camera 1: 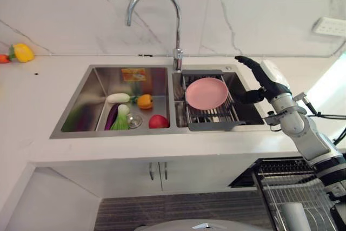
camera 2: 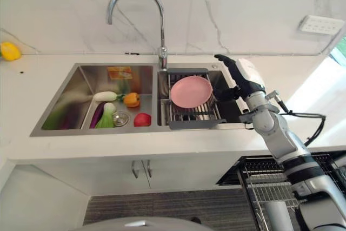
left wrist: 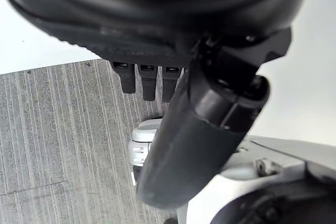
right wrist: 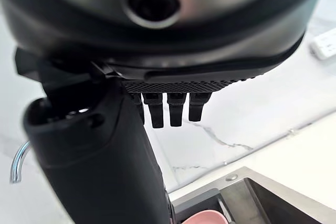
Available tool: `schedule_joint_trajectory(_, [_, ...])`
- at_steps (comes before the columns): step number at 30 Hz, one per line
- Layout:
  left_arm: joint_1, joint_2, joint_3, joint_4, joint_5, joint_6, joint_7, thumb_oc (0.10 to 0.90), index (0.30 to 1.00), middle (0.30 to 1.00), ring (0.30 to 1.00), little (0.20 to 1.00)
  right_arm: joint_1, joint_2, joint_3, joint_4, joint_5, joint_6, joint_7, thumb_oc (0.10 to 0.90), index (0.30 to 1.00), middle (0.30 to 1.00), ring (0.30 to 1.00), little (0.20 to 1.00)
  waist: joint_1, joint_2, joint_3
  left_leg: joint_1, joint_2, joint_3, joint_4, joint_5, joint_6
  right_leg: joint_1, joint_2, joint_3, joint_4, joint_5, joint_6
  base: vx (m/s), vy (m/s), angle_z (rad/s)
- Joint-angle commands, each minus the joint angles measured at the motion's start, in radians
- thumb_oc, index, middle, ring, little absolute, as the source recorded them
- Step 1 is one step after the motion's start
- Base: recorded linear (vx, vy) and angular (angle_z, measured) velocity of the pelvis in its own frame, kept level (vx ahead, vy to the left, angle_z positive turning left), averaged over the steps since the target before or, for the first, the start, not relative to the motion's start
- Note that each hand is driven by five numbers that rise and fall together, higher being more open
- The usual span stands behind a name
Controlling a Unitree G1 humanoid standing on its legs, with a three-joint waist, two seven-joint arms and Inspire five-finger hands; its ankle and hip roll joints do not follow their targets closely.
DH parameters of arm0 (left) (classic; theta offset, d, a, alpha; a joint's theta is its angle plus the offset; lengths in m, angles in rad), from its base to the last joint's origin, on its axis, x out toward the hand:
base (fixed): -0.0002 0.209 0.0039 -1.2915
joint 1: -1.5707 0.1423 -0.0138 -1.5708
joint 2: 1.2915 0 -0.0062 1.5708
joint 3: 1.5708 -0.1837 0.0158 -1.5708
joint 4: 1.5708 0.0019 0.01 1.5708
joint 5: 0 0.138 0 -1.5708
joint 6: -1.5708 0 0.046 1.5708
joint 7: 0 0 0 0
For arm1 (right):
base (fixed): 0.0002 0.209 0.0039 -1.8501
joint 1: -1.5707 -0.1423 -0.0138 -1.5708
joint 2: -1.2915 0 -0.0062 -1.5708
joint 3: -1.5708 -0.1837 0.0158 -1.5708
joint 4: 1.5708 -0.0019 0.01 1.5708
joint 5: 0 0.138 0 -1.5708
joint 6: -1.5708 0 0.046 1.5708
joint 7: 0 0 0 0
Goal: Place the dishes in the dishwasher.
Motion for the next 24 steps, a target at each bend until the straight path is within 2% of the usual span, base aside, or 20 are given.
schedule_joint_trajectory(1, [-0.084,0.043,-0.071,0.054,-0.006,-0.022,0.011,0.8,0.9,0.9,0.9,0.9,-0.196,-0.058,0.067,0.024,-0.072,-0.061,-0.037,0.8,0.9,0.9,0.9,0.9,0.024,-0.001,0.007,0.004,0.023,0.057,0.024,-0.036,0.004,0.03,-0.068,-0.038,0.028,-0.099,0.059,0.02,-0.036,0.04])
schedule_joint_trajectory(8, [-0.08,0.037,-0.09,0.061,-0.02,-0.027,0.016,0.8,0.9,0.9,0.9,0.9,-0.263,-0.071,0.172,0.11,-0.111,-0.051,-0.025,0.8,0.9,0.9,0.9,0.9,0.024,0.004,0.007,-0.008,0.03,0.045,0.023,-0.024,-0.005,0.034,-0.06,-0.05,0.026,-0.105,0.054,0.02,-0.03,0.11])
schedule_joint_trajectory(24, [-0.08,0.036,-0.104,0.061,-0.005,-0.034,0.018,0.8,0.9,0.9,0.9,0.9,-0.263,-0.072,0.253,0.189,-0.218,-0.048,-0.023,0.8,0.9,0.9,0.9,0.9,0.022,0.007,0.004,-0.002,0.027,0.048,0.014,-0.03,-0.006,0.043,-0.062,-0.054,0.021,-0.105,0.056,0.0,-0.001,0.01])
